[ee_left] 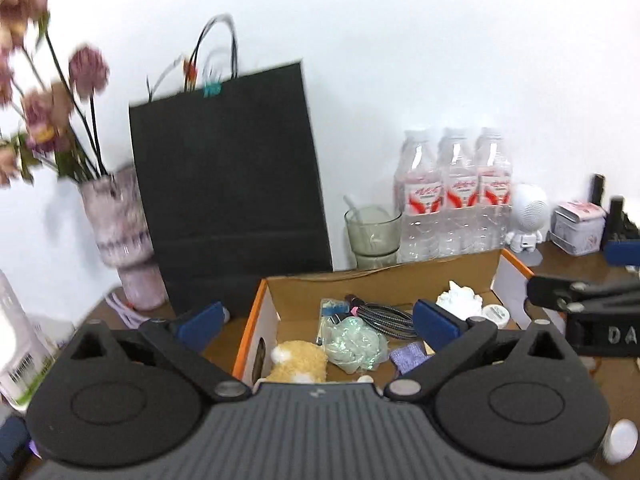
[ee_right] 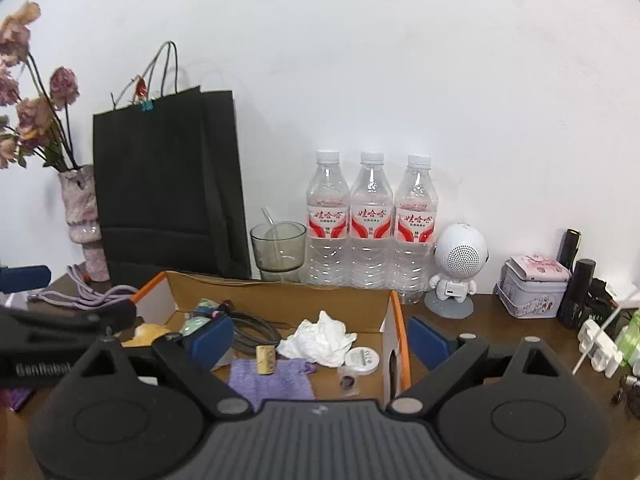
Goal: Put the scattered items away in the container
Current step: 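Move both grippers back from the box toward the white cotton pad pack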
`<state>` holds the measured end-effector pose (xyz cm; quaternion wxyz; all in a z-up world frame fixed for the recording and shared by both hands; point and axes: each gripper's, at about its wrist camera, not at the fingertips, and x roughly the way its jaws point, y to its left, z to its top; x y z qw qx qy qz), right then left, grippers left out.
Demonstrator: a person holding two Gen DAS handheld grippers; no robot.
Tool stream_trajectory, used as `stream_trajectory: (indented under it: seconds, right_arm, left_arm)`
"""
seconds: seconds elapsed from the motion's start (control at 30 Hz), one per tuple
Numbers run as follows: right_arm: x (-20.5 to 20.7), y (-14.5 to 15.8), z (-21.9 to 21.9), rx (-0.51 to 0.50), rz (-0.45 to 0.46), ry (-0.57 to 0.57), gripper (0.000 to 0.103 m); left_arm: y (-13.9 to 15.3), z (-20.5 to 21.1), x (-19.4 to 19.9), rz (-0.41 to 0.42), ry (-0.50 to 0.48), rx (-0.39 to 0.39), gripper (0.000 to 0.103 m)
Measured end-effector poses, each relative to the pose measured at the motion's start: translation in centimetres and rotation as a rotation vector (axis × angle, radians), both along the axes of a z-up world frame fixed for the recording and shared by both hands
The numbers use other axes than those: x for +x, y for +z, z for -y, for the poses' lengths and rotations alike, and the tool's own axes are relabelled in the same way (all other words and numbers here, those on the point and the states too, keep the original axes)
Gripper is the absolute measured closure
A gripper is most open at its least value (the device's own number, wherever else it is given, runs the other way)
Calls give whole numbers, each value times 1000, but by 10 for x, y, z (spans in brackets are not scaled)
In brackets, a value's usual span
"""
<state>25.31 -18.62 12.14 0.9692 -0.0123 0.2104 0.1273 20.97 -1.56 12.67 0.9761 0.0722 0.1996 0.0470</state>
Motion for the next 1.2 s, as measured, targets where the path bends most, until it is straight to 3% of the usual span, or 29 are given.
stream_trajectory:
  seconds: [0.2,0.3,0.43,0.57,0.93,1.2]
  right_arm:
    - [-28,10,5,48,42,-15,9]
    - [-51,7,11,83,67,-13,9]
    - [-80,-4,18,118,59,-30,9]
    - [-129,-15,26,136,75,-26,9]
    - [-274,-69,39,172,51,-15,7]
    - [-333,-94,38,166,-6,65,8]
  left_arm:
    - [15,-7,-39,87,0,-124,0]
    - [12,0,-62,125,-1,-114,0]
    - [5,6,-92,115,-9,-130,0]
    - [-3,12,-140,161,-38,-91,0]
    - [-60,11,-283,124,-4,-141,0]
    - [-81,5,-334,63,-5,-154,0]
